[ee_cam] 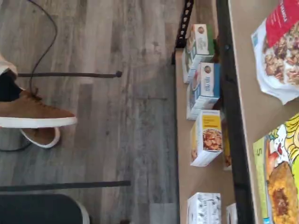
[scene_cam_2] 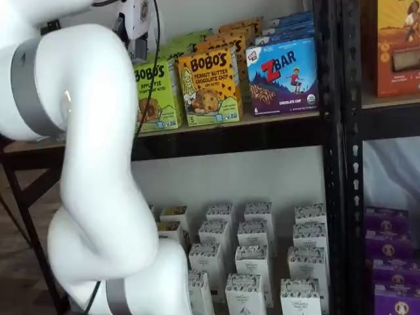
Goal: Pick the green box on the top shelf, the fourth from the left
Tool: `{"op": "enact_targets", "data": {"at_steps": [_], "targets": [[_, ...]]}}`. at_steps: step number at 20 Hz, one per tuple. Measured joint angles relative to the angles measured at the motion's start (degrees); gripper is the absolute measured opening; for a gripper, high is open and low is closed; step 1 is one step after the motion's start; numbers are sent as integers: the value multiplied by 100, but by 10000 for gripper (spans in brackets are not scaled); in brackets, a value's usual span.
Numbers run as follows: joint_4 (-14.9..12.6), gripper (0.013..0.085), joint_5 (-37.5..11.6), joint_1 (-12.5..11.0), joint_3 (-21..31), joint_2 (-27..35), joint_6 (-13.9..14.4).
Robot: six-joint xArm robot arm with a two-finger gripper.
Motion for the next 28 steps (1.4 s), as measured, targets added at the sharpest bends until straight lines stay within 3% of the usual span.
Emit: {"op": "enact_targets", "data": {"at_steps": [11, 28], "targets": [[192, 850, -925, -2, 446, -129, -84], [245, 850, -1338, 88, 131, 418, -91]]}}
